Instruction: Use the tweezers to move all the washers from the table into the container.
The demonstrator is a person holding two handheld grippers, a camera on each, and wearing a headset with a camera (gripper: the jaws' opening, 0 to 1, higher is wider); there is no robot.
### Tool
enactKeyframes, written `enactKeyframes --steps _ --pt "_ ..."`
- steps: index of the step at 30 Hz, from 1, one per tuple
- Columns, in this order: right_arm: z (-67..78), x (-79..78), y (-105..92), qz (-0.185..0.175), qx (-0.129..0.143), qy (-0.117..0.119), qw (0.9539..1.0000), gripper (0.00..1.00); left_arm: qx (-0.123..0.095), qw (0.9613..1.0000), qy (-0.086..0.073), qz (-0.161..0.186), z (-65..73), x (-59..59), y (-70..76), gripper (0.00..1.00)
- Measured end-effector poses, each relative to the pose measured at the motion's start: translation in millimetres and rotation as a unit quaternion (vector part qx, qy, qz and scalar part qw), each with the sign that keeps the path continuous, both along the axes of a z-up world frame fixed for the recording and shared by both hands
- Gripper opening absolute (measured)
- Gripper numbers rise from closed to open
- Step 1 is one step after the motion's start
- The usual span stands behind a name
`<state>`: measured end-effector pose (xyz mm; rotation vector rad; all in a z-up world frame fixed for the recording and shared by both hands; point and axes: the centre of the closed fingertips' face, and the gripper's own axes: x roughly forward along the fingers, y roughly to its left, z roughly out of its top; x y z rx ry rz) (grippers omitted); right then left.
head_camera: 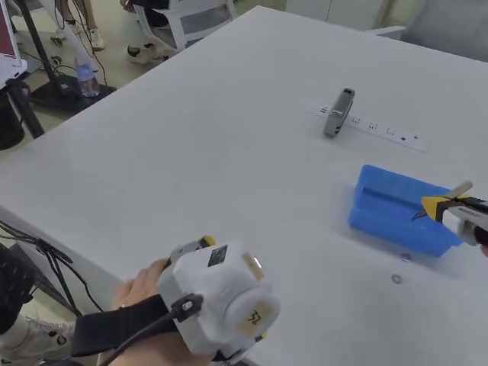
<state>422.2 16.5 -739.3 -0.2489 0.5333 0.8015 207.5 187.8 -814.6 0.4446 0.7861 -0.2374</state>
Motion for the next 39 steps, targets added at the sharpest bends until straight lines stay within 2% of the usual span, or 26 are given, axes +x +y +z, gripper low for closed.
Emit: enactKeyframes --steps 9,13,17,31,33,36,39 --pt "-5.6 -30.2 -3.5 0.016 -0.006 0.01 0.9998 0.04 0.001 1.0 0.0 0.0 0.3 0.3 -0.1 0.79" --pt "-10.6 -34.7 -12.0 0.011 -0.005 0.02 0.9997 0.04 0.0 1.0 0.0 0.001 -0.1 0.6 0.2 0.79" --pt "-21.4 -42.3 -11.5 0.01 -0.005 0.031 0.9995 0.04 -0.001 1.0 0.0 0.0 -0.1 0.8 -0.4 0.79" --pt "-59.0 -46.0 -15.1 -0.002 -0.021 0.067 0.9975 0.04 0.0 1.0 0.002 0.003 -0.9 1.1 0.5 0.79" --pt "-58.7 -47.3 -16.3 -0.004 -0.023 0.07 0.9973 0.04 -0.001 1.0 0.003 0.003 -1.1 1.1 0.2 0.79" --pt "-68.8 -46.8 -15.2 -0.003 -0.026 0.075 0.9968 0.04 -0.001 1.0 0.002 0.003 -1.3 1.3 0.4 0.78" --pt "-71.6 -47.0 -15.4 -0.003 -0.03 0.079 0.9965 0.04 -0.002 1.0 0.002 0.004 -1.0 1.2 0.8 0.78"
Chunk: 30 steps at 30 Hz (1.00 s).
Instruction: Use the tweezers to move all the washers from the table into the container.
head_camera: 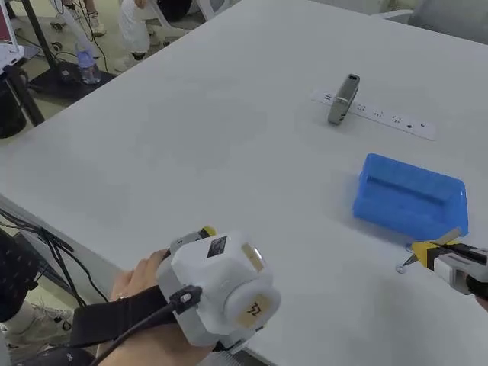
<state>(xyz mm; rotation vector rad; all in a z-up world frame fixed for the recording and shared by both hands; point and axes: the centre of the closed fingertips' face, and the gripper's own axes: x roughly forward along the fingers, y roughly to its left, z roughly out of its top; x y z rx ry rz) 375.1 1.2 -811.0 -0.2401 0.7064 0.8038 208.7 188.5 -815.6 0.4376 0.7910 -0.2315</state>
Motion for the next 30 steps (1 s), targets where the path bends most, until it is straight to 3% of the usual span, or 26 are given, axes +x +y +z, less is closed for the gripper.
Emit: enactKeyframes --steps 30 --pt "-9.1 3.6 -1.6 0.002 -0.011 -0.002 0.9999 0.04 0.001 1.0 0.003 0.002 0.0 -1.2 0.8 0.78"
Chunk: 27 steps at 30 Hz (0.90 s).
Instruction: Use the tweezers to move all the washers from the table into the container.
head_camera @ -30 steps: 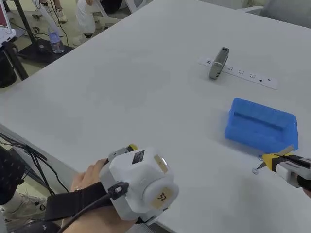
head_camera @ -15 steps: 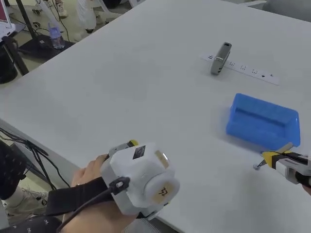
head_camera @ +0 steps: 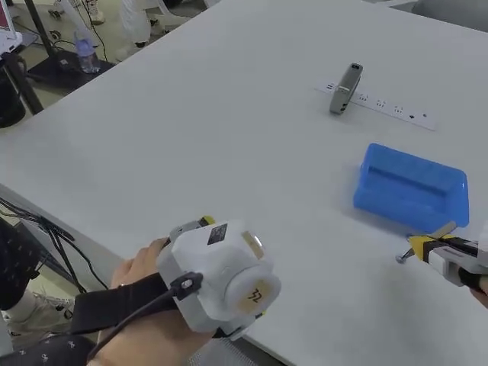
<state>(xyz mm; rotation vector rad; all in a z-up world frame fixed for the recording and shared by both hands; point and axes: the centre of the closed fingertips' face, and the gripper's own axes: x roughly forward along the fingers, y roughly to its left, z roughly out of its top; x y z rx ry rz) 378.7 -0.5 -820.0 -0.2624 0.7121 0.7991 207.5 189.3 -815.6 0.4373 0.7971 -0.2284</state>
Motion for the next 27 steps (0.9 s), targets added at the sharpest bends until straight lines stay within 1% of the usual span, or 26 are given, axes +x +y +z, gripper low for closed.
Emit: enactKeyframes --steps 3,6,8,11,15,20,25,27 --pt "-0.8 1.3 -2.7 -0.005 0.003 -0.004 1.0 0.03 0.0 1.0 0.0 -0.001 -0.1 0.1 -0.3 0.78" --pt "0.2 1.3 -3.4 -0.015 0.008 0.0 0.9999 0.03 0.0 1.0 0.001 -0.002 -1.0 0.2 -0.4 0.78" --pt "-0.4 1.4 -4.8 -0.02 0.006 -0.002 0.9998 0.02 -0.002 1.0 0.001 -0.004 -1.0 0.4 -1.4 0.78" --pt "-1.2 -0.3 -2.5 -0.014 -0.001 -0.006 0.9999 0.02 0.0 1.0 0.002 -0.004 -1.4 0.2 -1.0 0.78" --pt "-1.7 0.1 -3.9 -0.014 -0.005 -0.002 0.9999 0.02 -0.001 1.0 0.002 -0.005 -1.4 0.2 -1.2 0.78" --pt "-1.9 1.8 -4.2 -0.016 -0.002 0.006 0.9999 0.02 0.001 1.0 0.003 -0.007 -1.4 -0.6 -1.8 0.78" --pt "1.4 -0.3 -4.5 -0.013 -0.001 0.004 0.9999 0.02 0.002 1.0 0.004 -0.006 -1.8 -0.6 -1.3 0.78" --pt "3.5 -1.2 -4.8 -0.014 0.003 0.006 0.9999 0.02 0.002 1.0 0.004 -0.006 -2.1 -0.3 -1.3 0.78"
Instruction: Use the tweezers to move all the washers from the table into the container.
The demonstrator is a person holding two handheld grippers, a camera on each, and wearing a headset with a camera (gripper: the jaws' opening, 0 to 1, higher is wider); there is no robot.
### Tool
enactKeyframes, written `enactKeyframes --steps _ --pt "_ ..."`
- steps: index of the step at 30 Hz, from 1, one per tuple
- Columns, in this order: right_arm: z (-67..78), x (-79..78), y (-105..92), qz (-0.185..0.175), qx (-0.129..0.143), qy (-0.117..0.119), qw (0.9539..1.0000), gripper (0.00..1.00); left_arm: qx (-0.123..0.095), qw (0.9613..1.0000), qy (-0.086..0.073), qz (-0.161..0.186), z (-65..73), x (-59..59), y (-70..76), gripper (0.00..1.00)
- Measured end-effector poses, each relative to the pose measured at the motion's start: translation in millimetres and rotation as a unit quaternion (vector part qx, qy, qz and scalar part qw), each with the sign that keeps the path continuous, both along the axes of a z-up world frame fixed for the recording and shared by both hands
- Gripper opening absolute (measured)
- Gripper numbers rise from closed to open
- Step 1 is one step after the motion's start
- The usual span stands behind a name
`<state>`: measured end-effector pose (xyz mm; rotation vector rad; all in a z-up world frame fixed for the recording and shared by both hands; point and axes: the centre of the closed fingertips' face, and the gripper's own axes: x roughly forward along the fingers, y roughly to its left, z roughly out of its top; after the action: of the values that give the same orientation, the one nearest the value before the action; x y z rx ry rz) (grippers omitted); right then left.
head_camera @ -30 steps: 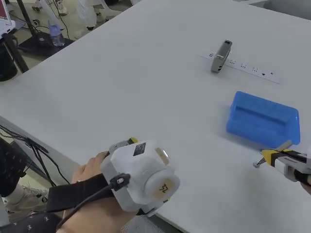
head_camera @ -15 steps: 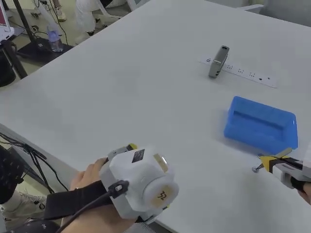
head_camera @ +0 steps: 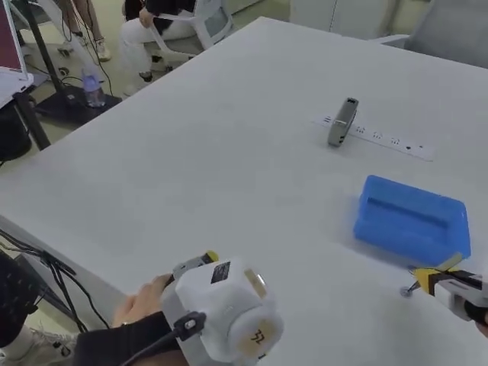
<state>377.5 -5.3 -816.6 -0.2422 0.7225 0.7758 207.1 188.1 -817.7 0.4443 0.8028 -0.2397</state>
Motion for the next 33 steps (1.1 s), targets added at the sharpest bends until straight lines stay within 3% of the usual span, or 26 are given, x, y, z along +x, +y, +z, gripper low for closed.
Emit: enactKeyframes --steps 22,26,33 --pt "55.8 1.9 14.6 0.018 0.038 -0.026 0.9988 0.02 0.003 1.0 -0.005 -0.002 2.3 0.1 -0.1 0.78" --pt "57.8 3.7 15.5 0.02 0.04 -0.031 0.9985 0.02 0.004 1.0 -0.005 -0.003 1.7 0.3 -0.2 0.78" --pt "73.5 5.3 21.4 0.026 0.047 -0.041 0.9977 0.02 0.004 1.0 -0.004 -0.002 2.1 -0.1 -0.3 0.78"
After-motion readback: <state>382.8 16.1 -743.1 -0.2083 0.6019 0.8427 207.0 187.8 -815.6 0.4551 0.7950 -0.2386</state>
